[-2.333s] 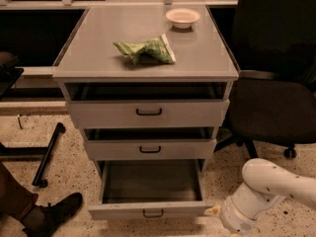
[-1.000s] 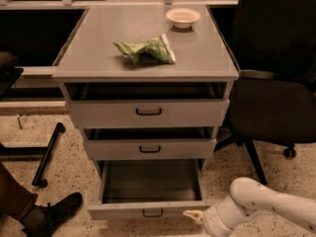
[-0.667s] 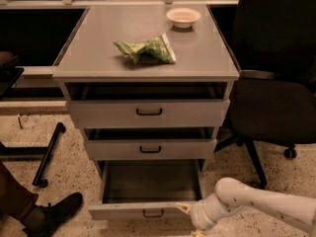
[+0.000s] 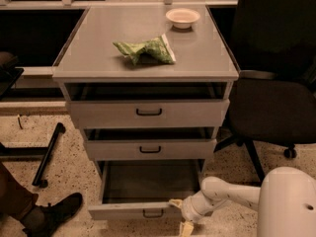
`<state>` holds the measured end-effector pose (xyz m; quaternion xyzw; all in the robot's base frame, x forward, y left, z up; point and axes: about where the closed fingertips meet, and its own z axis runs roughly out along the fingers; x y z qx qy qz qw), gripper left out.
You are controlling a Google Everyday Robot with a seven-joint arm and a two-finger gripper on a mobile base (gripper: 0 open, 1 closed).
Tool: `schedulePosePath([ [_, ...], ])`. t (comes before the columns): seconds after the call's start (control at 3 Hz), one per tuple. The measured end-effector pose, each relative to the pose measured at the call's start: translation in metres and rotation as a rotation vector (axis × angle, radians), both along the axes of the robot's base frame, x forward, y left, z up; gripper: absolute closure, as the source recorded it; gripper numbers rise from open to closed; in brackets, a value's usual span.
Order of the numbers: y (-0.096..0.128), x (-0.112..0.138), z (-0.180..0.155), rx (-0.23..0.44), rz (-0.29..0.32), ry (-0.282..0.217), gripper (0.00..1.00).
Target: Close bottom drawer
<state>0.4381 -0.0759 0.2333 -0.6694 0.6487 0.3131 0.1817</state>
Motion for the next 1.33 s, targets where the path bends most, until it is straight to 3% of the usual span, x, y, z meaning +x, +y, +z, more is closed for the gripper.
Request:
schedulePosePath([
  [1.33,-0.007,-0.006,-0.025,0.021,-0.013,0.041,0.0],
])
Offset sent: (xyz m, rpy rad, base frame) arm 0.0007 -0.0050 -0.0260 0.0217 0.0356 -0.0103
